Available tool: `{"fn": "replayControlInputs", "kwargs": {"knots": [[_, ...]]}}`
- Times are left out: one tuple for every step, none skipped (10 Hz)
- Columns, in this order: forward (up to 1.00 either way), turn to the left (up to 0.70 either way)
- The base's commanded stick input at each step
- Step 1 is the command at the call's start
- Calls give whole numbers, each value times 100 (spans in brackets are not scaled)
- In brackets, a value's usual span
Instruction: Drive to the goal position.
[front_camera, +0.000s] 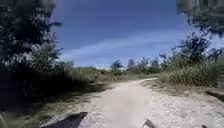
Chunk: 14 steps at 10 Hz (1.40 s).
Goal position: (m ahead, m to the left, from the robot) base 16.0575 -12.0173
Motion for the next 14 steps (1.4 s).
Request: {"fn": "replayControlInputs", "kwargs": {"knots": [[50, 0], [50, 0], [50, 0], [50, 0], [50, 0], [50, 0], [50, 0], [50, 0], [50, 0], [50, 0], [50, 0], [50, 0], [50, 0], [50, 0]]}}
